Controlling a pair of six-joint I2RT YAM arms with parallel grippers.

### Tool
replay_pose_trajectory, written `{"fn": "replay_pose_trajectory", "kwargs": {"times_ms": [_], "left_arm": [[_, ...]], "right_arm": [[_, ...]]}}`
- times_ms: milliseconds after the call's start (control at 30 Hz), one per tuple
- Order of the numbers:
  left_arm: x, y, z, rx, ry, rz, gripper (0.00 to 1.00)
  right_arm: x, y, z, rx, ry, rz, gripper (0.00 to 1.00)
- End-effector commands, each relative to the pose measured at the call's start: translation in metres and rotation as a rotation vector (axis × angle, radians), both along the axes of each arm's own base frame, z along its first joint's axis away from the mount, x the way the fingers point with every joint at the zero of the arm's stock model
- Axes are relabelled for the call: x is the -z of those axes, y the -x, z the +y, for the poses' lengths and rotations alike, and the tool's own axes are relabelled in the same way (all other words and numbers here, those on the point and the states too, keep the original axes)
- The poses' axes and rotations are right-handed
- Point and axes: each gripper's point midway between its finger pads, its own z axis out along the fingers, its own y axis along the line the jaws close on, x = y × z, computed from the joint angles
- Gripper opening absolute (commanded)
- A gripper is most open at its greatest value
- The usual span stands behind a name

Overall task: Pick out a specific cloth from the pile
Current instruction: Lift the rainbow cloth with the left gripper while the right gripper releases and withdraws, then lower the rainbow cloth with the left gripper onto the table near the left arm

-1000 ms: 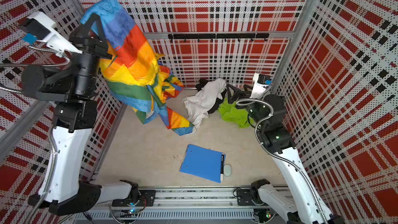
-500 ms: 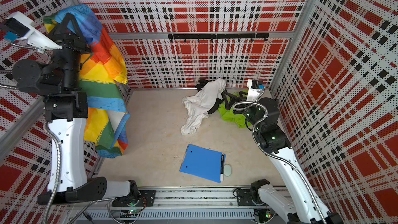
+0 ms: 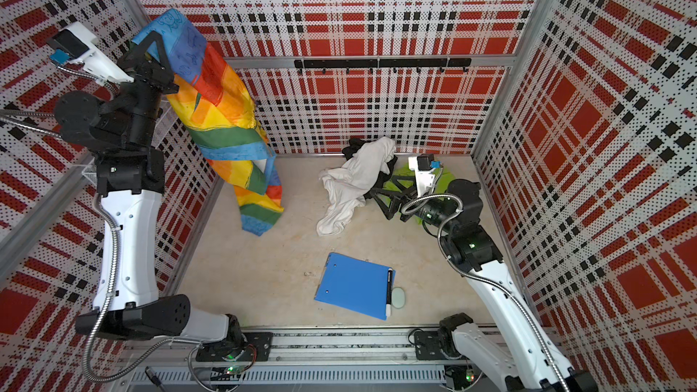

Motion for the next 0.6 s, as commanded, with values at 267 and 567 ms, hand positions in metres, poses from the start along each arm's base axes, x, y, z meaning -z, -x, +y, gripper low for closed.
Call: {"fn": "replay_pose_trajectory", "kwargs": {"times_ms": [267,567], "left_arm": [[-0.026,0.028,-0.005,-0.007,-0.045,-0.105,0.00],[0.012,0.001,-0.006,0.002,-0.064,-0.017,0.00]], "right_arm": [[-0.011,0.004,-0.002,0.005,-0.005,-0.068,1.00],[-0.012,0.005,-0.003,0.011,-0.012,-0.066,1.00]]}}
